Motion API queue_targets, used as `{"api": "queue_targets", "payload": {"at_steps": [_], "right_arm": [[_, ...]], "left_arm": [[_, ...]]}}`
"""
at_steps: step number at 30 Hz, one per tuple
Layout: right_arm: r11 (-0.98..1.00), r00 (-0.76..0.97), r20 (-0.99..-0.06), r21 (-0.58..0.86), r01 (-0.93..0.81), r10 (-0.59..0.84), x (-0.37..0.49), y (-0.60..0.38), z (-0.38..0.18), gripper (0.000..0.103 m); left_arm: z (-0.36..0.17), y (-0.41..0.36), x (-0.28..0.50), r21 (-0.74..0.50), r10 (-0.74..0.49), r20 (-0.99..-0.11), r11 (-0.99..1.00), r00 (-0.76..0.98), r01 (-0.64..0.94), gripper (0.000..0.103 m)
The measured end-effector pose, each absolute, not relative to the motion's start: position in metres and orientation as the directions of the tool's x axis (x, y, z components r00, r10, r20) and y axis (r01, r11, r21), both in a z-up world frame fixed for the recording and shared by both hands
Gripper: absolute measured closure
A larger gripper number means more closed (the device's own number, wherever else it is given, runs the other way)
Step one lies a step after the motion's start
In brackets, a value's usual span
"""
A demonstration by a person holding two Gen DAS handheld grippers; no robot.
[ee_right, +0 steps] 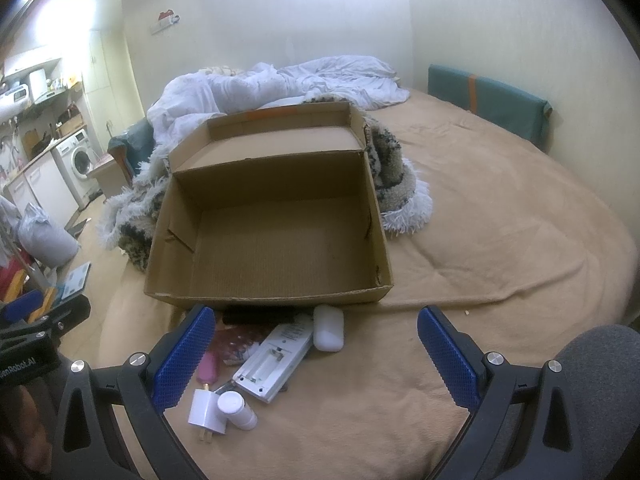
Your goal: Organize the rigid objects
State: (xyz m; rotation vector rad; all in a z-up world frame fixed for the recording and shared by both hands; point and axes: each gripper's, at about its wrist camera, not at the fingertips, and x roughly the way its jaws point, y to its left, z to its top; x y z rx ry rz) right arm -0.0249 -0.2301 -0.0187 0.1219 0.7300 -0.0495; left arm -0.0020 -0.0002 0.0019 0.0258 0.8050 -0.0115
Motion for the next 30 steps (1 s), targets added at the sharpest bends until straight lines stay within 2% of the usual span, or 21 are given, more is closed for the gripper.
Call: {"api": "queue_targets", "payload": {"at_steps": [30], "right_arm": [[0.992,0.739,-0.673,0.084,0.092,-0.011,-0.0212,-0.2335,-0.0222,0.000]], "left_arm": [[-0.0013,0.0022,-0.0017,0.013,0.004,-0.730,1.000,0.684,0.009,0.000]]}}
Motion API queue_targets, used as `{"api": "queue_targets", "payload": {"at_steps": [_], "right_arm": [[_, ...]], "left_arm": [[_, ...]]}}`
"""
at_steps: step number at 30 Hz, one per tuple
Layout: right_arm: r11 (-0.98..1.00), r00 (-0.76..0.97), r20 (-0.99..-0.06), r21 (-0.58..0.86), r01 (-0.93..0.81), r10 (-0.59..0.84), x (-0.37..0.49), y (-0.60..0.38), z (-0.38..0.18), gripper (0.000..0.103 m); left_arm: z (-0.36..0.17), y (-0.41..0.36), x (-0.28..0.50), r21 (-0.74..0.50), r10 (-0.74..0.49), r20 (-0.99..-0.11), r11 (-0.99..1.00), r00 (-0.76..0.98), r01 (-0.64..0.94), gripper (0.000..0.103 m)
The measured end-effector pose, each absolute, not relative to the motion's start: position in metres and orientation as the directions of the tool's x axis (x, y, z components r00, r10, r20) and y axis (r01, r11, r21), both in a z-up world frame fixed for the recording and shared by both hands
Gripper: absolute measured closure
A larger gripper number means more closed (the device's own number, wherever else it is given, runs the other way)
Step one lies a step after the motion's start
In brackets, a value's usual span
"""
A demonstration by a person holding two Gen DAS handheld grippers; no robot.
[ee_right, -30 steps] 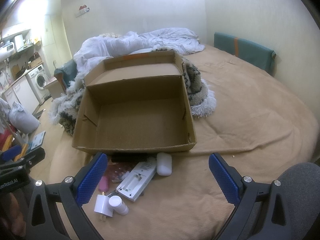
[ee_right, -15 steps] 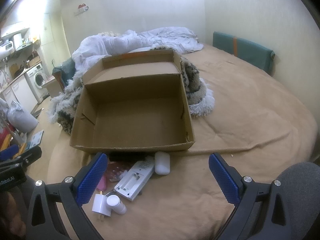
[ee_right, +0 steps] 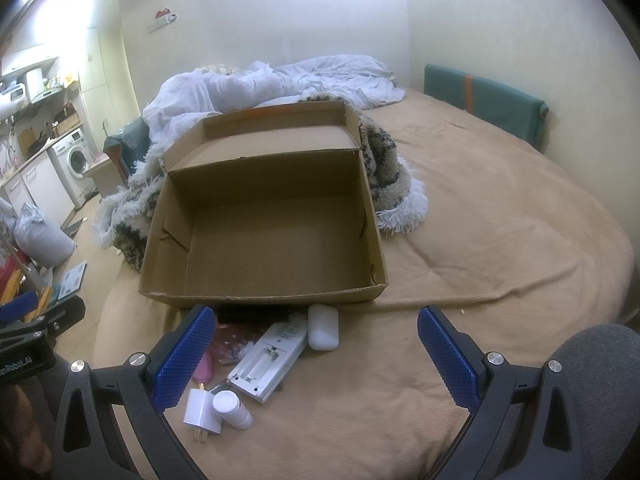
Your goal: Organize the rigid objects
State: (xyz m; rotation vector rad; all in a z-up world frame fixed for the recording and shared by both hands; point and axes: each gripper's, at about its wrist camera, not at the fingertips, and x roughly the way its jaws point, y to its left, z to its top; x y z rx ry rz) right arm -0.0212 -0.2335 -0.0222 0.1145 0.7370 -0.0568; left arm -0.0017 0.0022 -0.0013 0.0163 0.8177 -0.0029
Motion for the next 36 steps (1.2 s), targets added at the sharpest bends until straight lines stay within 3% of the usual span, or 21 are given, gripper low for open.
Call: {"api": "queue_targets", "payload": {"at_steps": [21,28,36], "right_arm": [[0.992,0.738,-0.675,0.083,0.092,-0.012,-0.021,-0.233,-0.022,0.000],[0.989,0.710,-0.705,0.098,0.112,-0.010,-0.019,-0.234,-0.028,0.000],[0.986,0.675,-0.738,0.105,0.131,-0.011,-0.014,-0.235,-0.036,0.000]], "left_arm": [[-0.007,0.003,0.000,0.008,-0.002,-0.744,1.000,0.669,0.011,0.000],[-0.045,-0.001,0.018,-0.023,-0.036,-0.859,0.999,0.511,0.032,0.000],[-0.114,-0.029,0.039,-0.187,-0.191,-0.965,0.982,0.180,0.038,0.035]]}}
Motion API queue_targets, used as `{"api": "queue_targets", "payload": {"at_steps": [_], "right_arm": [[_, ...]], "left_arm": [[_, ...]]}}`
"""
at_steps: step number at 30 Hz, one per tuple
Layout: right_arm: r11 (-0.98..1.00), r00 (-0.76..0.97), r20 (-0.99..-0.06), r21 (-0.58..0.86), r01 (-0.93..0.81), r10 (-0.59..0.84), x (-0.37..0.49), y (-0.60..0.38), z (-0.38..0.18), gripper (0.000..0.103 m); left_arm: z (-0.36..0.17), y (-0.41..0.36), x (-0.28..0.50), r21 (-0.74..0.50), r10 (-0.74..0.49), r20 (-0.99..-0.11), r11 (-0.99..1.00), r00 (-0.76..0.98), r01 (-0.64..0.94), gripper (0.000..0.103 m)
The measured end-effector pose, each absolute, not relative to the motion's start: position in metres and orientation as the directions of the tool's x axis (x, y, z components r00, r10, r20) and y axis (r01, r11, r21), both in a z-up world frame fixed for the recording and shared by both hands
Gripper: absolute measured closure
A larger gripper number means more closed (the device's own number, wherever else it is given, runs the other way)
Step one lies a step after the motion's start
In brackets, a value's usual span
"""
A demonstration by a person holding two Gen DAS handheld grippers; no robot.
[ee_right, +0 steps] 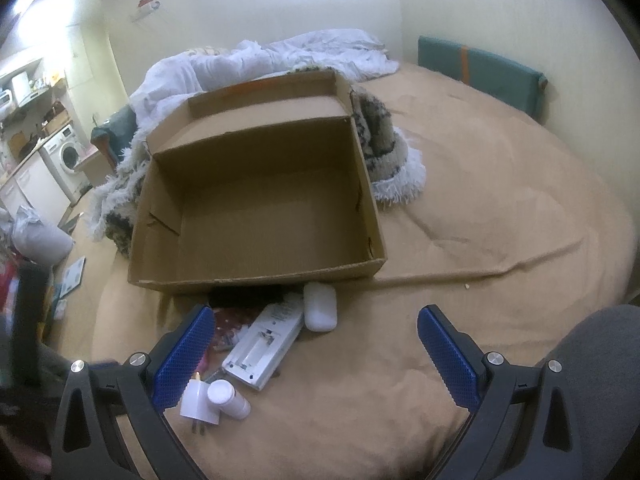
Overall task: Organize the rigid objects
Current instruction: 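Grasp the white plug adapter with the left tool while the right tool grasps the white pill bottle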
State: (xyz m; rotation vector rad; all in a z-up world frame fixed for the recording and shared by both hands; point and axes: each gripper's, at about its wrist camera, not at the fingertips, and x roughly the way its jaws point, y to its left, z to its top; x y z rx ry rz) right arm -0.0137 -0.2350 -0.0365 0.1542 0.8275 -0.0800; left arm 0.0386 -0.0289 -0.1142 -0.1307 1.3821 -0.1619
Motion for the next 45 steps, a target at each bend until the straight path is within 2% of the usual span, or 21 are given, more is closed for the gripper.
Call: {"api": "queue_targets", "payload": {"at_steps": [2,5,7,9,12,18,24,27,29,36,37,38,40,45], "right_arm": [[0.984,0.668,-0.744,0.113,0.137,-0.007,-0.013,-0.237,-0.038,0.000],[0.982,0.659,-0.752,0.123,0.145,-0.003,-0.011,-0.239,-0.039,0.000],[0.981,0.653,-0.758,0.128,0.148,0.001,-0.009,-0.240,-0.041,0.000],[0.980,0.645,-0.764,0.131,0.150,0.003,-0.007,-0.241,-0.043,0.000],[0.980,0.635,-0.772,0.132,0.150,0.007,-0.005,-0.241,-0.045,0.000],[0.974,0.587,-0.807,0.182,0.135,0.070,0.002,-0.243,-0.055,0.000],[0.946,0.431,-0.871,0.308,0.100,0.238,0.015,-0.233,-0.089,0.000],[0.922,0.349,-0.881,0.374,0.098,0.321,0.019,-0.221,-0.111,0.001],[0.909,0.297,-0.884,0.405,0.103,0.360,0.020,-0.210,-0.125,0.013],[0.890,0.227,-0.882,0.444,0.102,0.413,0.026,-0.180,-0.151,0.029],[0.887,0.219,-0.878,0.453,0.095,0.425,0.027,-0.177,-0.156,0.039],[0.891,0.208,-0.883,0.446,0.089,0.421,0.028,-0.174,-0.160,0.054],[0.915,0.208,-0.905,0.394,0.085,0.371,0.028,-0.172,-0.164,0.075],[0.923,0.255,-0.897,0.382,0.042,0.360,0.020,-0.173,-0.150,0.075]], "left_arm": [[-0.125,-0.041,0.038,-0.206,-0.211,-0.969,0.977,0.126,0.050,0.045],[-0.138,-0.052,0.037,-0.207,-0.211,-0.974,0.977,0.080,0.058,0.046],[-0.146,-0.058,0.037,-0.211,-0.214,-0.975,0.975,0.056,0.065,0.051],[-0.154,-0.064,0.037,-0.213,-0.215,-0.976,0.975,0.024,0.069,0.066],[-0.166,-0.071,0.039,-0.237,-0.237,-0.972,0.969,-0.014,0.063,0.077],[-0.161,-0.073,0.038,-0.210,-0.212,-0.977,0.974,0.013,0.083,0.079],[-0.133,-0.053,0.033,-0.125,-0.130,-0.984,0.991,0.123,0.045,0.079],[-0.134,-0.041,0.036,-0.127,-0.126,-0.983,0.992,0.137,-0.002,0.079],[-0.130,-0.034,0.037,-0.119,-0.114,-0.982,0.993,0.147,-0.020,0.079],[-0.121,-0.023,0.041,-0.091,-0.084,-0.982,0.995,0.170,-0.034,0.079],[-0.120,-0.021,0.040,-0.088,-0.081,-0.982,0.995,0.169,-0.036,0.079],[-0.120,-0.018,0.037,-0.089,-0.081,-0.982,0.995,0.168,-0.037,0.079],[-0.124,-0.016,0.032,-0.086,-0.078,-0.983,0.995,0.167,-0.041,0.079],[-0.123,-0.017,0.035,-0.083,-0.075,-0.982,0.996,0.173,-0.041,0.079]]}}
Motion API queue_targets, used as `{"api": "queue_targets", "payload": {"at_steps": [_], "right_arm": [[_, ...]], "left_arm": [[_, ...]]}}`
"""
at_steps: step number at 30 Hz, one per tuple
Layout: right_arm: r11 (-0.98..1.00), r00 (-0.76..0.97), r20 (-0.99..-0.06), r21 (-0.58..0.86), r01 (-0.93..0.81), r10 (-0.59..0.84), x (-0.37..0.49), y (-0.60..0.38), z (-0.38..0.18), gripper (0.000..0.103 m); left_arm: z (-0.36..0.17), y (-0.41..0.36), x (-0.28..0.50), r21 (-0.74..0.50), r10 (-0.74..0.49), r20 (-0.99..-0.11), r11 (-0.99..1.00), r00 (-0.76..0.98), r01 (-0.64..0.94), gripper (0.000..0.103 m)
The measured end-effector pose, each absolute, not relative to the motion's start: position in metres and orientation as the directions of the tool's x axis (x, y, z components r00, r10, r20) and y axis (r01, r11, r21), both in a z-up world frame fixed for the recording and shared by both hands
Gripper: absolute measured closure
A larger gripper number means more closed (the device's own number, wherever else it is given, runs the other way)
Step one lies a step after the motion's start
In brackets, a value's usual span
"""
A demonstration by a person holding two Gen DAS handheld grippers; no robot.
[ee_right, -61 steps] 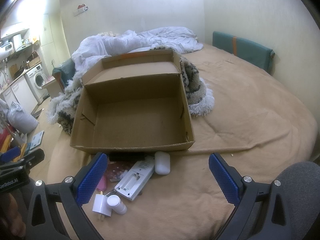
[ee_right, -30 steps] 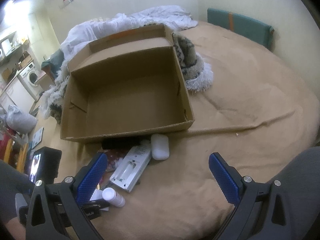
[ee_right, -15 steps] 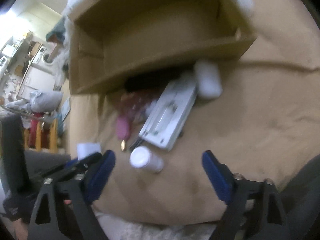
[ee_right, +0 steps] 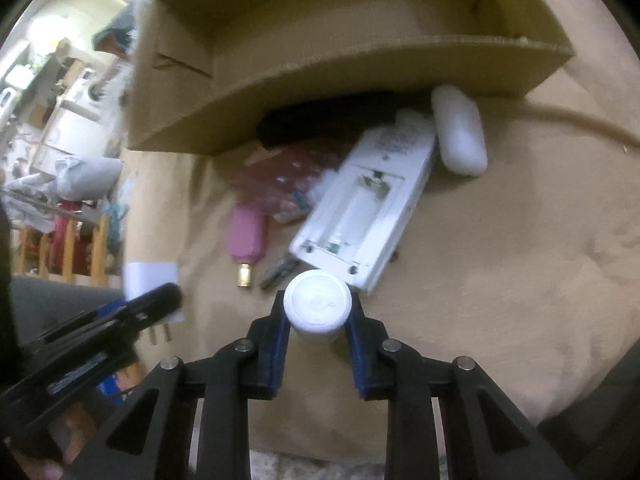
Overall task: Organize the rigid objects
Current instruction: 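Grasp the white plug adapter with the left tool while the right tool grasps the white pill bottle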
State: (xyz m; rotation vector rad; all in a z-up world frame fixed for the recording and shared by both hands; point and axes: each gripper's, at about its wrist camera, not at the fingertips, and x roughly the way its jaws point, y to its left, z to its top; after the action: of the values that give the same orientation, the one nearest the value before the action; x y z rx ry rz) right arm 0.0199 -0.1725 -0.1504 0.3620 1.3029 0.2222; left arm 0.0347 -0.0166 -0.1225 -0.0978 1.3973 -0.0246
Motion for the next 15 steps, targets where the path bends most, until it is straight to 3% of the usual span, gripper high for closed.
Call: {"api": "queue_targets", "payload": {"at_steps": [15], "right_arm": [[0.908,0.327,-0.864,0.418,0.039,0.384,0.006,-0.198,-0.118,0.075]], "left_arm": [[-0.107,-0.020,0.029,-0.054,-0.047,-0.973,0.998,0.225,-0.025,0.079]]}}
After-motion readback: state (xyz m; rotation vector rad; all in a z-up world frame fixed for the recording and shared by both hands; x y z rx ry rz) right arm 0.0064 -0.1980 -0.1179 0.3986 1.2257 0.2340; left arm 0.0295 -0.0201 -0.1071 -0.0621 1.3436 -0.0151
